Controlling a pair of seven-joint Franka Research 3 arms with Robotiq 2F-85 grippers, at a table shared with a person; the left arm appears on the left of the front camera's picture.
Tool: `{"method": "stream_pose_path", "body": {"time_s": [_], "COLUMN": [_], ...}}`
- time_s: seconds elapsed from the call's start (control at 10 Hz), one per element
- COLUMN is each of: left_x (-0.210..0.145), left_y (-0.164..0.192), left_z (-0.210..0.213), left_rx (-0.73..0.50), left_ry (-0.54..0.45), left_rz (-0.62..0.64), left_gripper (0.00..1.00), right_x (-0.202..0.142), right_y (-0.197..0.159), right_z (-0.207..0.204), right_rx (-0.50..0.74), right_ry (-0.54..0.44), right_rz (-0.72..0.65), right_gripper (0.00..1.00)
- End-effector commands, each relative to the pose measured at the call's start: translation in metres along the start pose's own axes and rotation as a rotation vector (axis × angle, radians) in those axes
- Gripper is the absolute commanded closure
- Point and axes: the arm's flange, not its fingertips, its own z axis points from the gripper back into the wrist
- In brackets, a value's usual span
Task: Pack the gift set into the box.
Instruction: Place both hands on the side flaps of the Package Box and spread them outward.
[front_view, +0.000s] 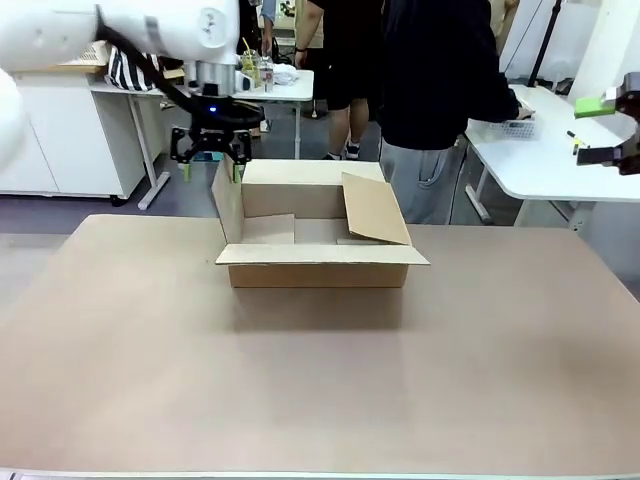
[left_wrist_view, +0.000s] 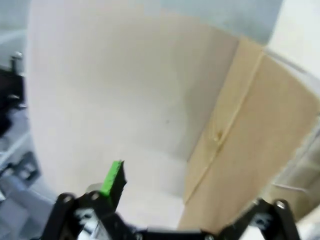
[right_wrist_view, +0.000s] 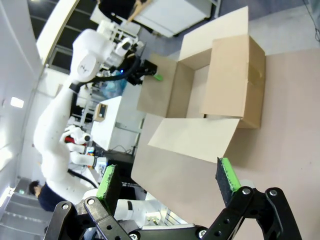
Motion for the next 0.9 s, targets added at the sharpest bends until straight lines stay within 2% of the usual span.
{"method": "stream_pose_path", "body": {"time_s": [0.0, 0.3, 0.7, 0.8], "left_x": [-0.050, -0.048, -0.043, -0.042], "left_y": [0.050, 0.091, 0.114, 0.115], "left_z": [-0.036, -0.051, -0.070, -0.071], "left_rx": [-0.126, -0.338, -0.465, -0.508], "left_ry": [0.019, 0.004, 0.001, 0.041], "left_rz": [-0.079, -0.209, -0.207, -0.187], "left_gripper": [0.00, 0.00, 0.00, 0.00], "right_x": [0.003, 0.003, 0.003, 0.003], "right_y": [0.000, 0.000, 0.000, 0.000], "right_z": [-0.002, -0.002, -0.002, -0.002], "right_rx": [0.025, 0.025, 0.025, 0.025], "right_ry": [-0.015, -0.015, -0.015, -0.015], "right_rz": [0.023, 0.023, 0.023, 0.023], "right_gripper": [0.00, 0.00, 0.00, 0.00]}}
